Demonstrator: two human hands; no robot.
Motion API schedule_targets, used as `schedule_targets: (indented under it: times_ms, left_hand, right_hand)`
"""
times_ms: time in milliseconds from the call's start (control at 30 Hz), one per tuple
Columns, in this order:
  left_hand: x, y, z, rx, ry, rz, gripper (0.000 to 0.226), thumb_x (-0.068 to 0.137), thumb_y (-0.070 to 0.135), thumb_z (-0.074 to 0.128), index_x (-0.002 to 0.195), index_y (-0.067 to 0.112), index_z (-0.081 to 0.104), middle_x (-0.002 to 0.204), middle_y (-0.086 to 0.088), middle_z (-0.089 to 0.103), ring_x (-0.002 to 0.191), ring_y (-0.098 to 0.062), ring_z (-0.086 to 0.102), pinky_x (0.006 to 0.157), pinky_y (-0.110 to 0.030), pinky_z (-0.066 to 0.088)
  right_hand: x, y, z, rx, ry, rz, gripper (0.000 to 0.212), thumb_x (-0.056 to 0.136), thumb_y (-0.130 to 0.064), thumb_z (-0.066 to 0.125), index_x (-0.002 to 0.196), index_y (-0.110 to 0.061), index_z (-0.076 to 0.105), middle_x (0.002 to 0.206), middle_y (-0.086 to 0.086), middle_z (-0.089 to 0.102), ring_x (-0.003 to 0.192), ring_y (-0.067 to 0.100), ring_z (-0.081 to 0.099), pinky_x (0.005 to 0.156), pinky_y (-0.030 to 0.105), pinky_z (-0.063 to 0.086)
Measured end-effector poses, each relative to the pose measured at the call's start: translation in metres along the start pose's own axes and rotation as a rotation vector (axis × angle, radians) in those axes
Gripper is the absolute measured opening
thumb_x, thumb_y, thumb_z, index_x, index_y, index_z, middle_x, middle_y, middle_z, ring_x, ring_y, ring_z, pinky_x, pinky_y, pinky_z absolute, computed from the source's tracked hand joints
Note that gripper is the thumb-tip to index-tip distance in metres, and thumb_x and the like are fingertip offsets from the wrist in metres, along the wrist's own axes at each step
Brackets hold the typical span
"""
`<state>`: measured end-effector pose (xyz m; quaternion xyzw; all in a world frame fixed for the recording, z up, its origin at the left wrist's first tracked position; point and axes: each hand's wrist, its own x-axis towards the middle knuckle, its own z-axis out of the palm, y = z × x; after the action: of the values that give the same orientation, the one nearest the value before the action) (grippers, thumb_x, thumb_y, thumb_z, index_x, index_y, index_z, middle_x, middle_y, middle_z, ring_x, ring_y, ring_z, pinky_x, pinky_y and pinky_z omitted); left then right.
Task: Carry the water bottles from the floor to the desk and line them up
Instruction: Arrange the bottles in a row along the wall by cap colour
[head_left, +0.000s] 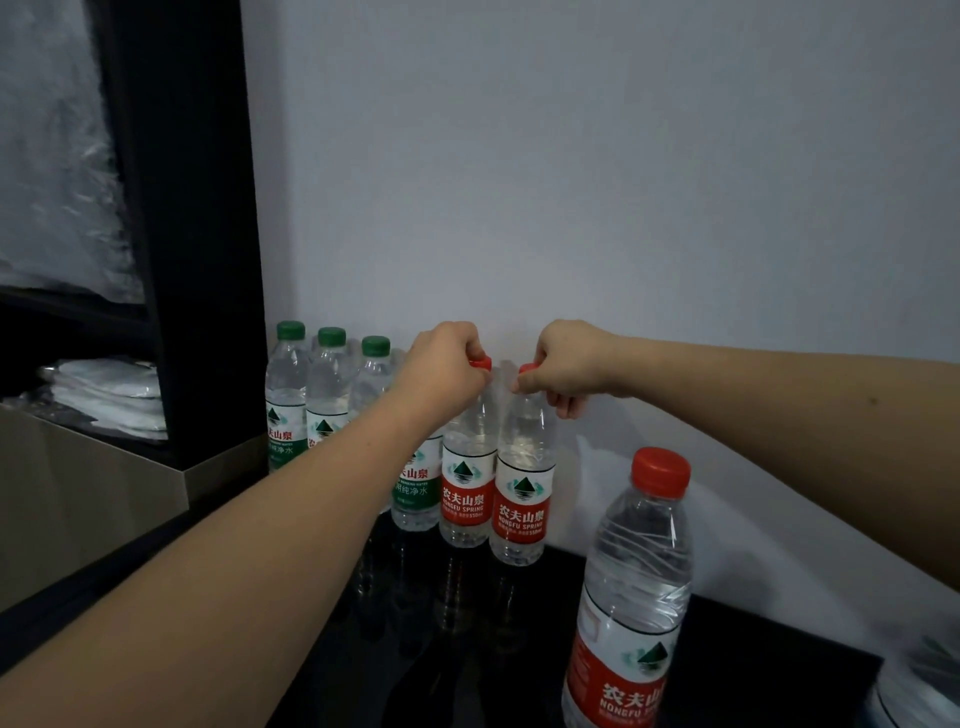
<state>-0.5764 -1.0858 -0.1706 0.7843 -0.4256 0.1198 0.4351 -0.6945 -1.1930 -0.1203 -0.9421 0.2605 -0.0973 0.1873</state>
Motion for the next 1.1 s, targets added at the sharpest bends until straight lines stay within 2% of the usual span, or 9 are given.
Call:
schedule_targets:
  times_ms: [200,300,367,467,633,733,833,933,1100]
  left_hand:
    - [-0.003,0.005,0.002,0.058,-0.001,-0.006,0.016,0.083,0.012,0.069,0.074,0.019,0.058,0.089,0.0,0.067,0.082,-0.018,0.061,0.066,-0.028,0.046]
    - [0.0,0.018,-0.004,0.205,-0.081,-0.014,0.005,0.086,0.012,0.062,0.088,0.015,0.06,0.097,-0.005,0.066,0.087,-0.025,0.061,0.069,-0.031,0.046]
    - [0.0,0.029,-0.012,0.244,-0.124,-0.02,0.016,0.087,0.01,0.057,0.103,0.013,0.061,0.105,-0.008,0.064,0.09,-0.026,0.06,0.072,-0.032,0.048]
    - [-0.006,0.046,-0.031,0.199,-0.111,-0.012,0.034,0.09,0.01,0.054,0.123,0.012,0.056,0.111,-0.009,0.062,0.092,-0.026,0.061,0.073,-0.031,0.048]
    - [-0.042,0.085,-0.073,0.275,-0.153,0.067,0.034,0.096,0.023,0.053,0.127,0.01,0.054,0.117,-0.01,0.062,0.094,-0.024,0.06,0.073,-0.032,0.048]
    - [-0.074,0.122,-0.104,0.356,-0.207,0.188,0.035,0.096,0.027,0.051,0.125,0.008,0.055,0.12,-0.011,0.062,0.102,-0.027,0.06,0.082,-0.037,0.052]
    - [-0.102,0.162,-0.132,0.427,-0.228,0.295,0.031,0.097,0.025,0.049,0.121,0.007,0.056,0.117,-0.013,0.062,0.099,-0.028,0.059,0.078,-0.037,0.05]
    - [-0.131,0.197,-0.149,0.421,-0.232,0.323,0.03,0.096,0.023,0.048,0.12,0.007,0.056,0.114,-0.015,0.061,0.097,-0.031,0.059,0.073,-0.035,0.047]
    - [-0.184,0.22,-0.14,0.388,-0.306,0.326,0.031,0.096,0.022,0.048,0.122,0.006,0.056,0.12,-0.016,0.06,0.104,-0.033,0.059,0.086,-0.04,0.052]
  right_hand:
    - [-0.007,0.001,0.002,0.032,-0.028,0.024,0.042,0.086,-0.031,0.072,0.093,0.009,0.061,0.069,0.016,0.067,0.049,0.021,0.065,0.047,0.029,0.055]
    - [-0.019,0.002,-0.002,0.055,-0.037,0.043,0.049,0.086,-0.038,0.071,0.095,0.008,0.061,0.075,0.017,0.069,0.056,0.025,0.067,0.052,0.03,0.057]
    - [-0.033,0.002,-0.016,0.01,0.006,0.044,0.05,0.087,-0.041,0.068,0.098,0.008,0.063,0.08,0.016,0.071,0.061,0.026,0.07,0.053,0.031,0.057]
    - [-0.064,-0.002,-0.051,-0.066,0.156,0.029,0.051,0.09,-0.04,0.062,0.112,0.006,0.061,0.091,0.018,0.072,0.078,0.028,0.071,0.068,0.036,0.058]
    - [-0.151,-0.015,-0.1,-0.108,0.3,0.08,0.055,0.09,-0.044,0.059,0.132,-0.011,0.052,0.131,0.008,0.056,0.115,0.024,0.053,0.085,0.026,0.039]
    - [-0.217,-0.02,-0.117,0.01,0.323,0.154,0.054,0.087,-0.042,0.062,0.13,-0.009,0.053,0.131,0.01,0.056,0.115,0.027,0.054,0.095,0.035,0.045]
    - [-0.284,-0.027,-0.126,0.04,0.347,0.215,0.053,0.088,-0.038,0.063,0.132,-0.012,0.052,0.131,0.007,0.055,0.113,0.026,0.053,0.095,0.038,0.045]
    - [-0.337,-0.035,-0.129,0.019,0.341,0.246,0.049,0.089,-0.034,0.062,0.132,-0.014,0.052,0.128,0.006,0.056,0.109,0.025,0.053,0.094,0.038,0.045]
    - [-0.383,-0.039,-0.126,-0.069,0.289,0.311,0.043,0.091,-0.032,0.061,0.127,-0.01,0.056,0.126,0.009,0.057,0.109,0.028,0.054,0.094,0.038,0.045]
